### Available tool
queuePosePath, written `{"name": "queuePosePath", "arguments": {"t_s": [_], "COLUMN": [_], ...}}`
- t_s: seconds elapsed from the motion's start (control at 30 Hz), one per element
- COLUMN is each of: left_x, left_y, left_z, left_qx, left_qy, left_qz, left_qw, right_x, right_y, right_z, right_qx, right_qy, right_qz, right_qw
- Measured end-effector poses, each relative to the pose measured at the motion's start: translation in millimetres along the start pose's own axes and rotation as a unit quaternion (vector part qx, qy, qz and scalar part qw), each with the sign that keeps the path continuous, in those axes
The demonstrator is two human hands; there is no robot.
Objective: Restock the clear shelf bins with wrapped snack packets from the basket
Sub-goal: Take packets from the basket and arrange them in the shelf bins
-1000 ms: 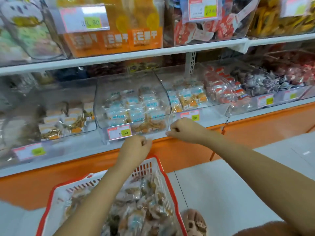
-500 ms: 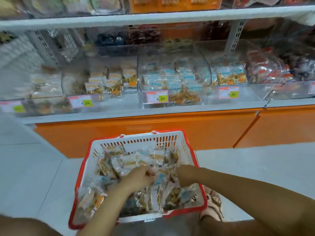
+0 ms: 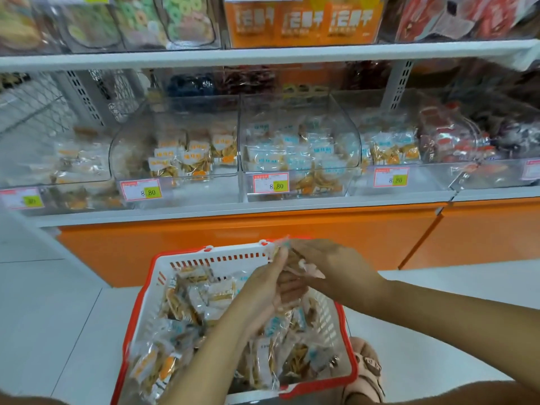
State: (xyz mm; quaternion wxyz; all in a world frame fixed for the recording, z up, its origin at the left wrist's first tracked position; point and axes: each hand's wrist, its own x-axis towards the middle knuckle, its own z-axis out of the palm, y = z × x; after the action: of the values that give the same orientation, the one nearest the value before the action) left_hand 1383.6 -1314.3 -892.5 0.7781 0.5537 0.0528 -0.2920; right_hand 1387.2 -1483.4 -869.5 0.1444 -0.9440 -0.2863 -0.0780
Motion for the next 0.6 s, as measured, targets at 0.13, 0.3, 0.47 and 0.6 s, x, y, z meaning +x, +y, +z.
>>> {"name": "queuePosePath", "arguments": {"t_s": [0.13, 0.3, 0.47, 0.6], "left_x": [13.1, 33.2, 53.9, 74.8], "left_y": [19.0, 46.2, 79.1, 106.8], "left_z": [14.9, 25.2, 41.3, 71.0], "left_qx": [-0.047, 0.121, 0.233, 0.313], "left_qy": [-0.012, -0.009, -0.031, -0.034], "left_qz": [0.061, 0.108, 0.147, 0.201], "left_qw": [0.997, 0.987, 0.961, 0.928], "right_x": [-8.0, 0.5, 8.4, 17.0], "right_y": [20.5, 38.3, 52.1, 73.2], "right_z": [-41.1, -81.3, -91.0, -114.7], "right_qx": [0.119, 0.265, 0.307, 0.354], "right_qy": [-0.056, 0.063, 0.020, 0.079], "right_qz": [-0.004, 0.181, 0.259, 0.261], "right_qw": [0.991, 0.945, 0.916, 0.895]}}
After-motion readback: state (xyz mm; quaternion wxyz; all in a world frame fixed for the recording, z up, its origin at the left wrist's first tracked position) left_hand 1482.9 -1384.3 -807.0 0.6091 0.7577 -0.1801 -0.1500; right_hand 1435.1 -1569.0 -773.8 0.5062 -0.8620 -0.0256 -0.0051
